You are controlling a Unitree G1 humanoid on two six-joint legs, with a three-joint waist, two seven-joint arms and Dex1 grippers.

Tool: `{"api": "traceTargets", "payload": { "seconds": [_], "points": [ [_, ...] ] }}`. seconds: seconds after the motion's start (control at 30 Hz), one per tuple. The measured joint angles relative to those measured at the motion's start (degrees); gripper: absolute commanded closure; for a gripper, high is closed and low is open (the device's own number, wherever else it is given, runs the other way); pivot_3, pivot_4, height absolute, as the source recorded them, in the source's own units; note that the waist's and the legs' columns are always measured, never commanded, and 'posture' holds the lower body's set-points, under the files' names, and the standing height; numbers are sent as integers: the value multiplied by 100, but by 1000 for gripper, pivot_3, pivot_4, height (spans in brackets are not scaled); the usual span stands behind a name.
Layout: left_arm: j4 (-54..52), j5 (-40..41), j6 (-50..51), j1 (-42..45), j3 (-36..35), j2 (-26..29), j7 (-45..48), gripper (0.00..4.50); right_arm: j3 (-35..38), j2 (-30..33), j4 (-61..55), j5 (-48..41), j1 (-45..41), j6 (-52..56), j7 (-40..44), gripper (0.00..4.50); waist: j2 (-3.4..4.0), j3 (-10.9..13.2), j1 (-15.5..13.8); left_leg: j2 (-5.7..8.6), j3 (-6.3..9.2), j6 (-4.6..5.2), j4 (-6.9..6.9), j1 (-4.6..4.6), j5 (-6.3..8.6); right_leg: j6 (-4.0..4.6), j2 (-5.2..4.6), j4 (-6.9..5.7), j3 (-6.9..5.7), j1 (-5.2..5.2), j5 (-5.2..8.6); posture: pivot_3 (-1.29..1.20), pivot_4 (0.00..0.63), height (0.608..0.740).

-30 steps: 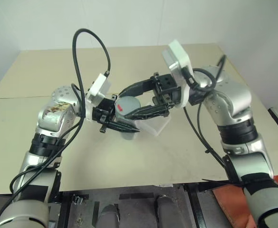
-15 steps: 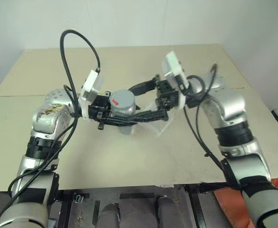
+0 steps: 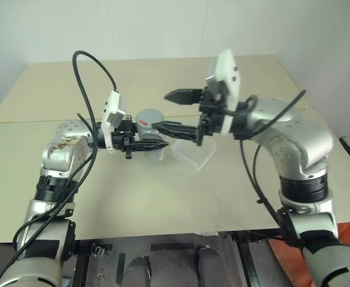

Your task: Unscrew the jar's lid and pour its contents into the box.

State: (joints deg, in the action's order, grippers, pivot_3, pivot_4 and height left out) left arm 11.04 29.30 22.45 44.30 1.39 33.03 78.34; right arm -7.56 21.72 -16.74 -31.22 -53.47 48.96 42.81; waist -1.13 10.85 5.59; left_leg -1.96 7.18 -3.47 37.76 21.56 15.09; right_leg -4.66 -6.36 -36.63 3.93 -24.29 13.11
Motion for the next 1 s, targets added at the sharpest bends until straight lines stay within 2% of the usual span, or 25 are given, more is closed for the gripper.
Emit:
{"api": "traceTargets", "payload": {
  "seconds": [0.3, 0.5, 0.83, 1.0],
  "points": [
    [-13, -1, -4, 19, 7, -65, 6, 2561, -291, -446, 69, 211, -96, 17, -468, 48, 0, 0, 5, 0, 0, 0, 0, -1, 0, 0, 0, 0, 0, 0, 0, 0, 150, 740],
    [-119, 2, -3, 18, 4, -2, 32, 2561, -297, -428, 283, 364, -153, -51, -467, 48, 1, 0, 4, 0, 1, 0, -1, 0, 0, 0, 0, 1, 0, -1, 0, 0, 150, 740],
    [-149, 59, 5, -180, -156, 305, 69, 2561, -243, 12, 103, 160, 107, -84, -262, 48, 1, 1, 3, 0, 1, 1, -1, 0, 0, 0, 0, 1, 0, -1, 0, 0, 150, 740],
    [-355, 235, 5, -350, -293, 493, 241, 2561, 505, 549, 229, 107, 271, -80, -355, 48, 1, 1, -41, 0, 0, 2, -2, 3, 1, 0, -1, 6, 0, 1, 0, 0, 150, 740]
  ]
}}
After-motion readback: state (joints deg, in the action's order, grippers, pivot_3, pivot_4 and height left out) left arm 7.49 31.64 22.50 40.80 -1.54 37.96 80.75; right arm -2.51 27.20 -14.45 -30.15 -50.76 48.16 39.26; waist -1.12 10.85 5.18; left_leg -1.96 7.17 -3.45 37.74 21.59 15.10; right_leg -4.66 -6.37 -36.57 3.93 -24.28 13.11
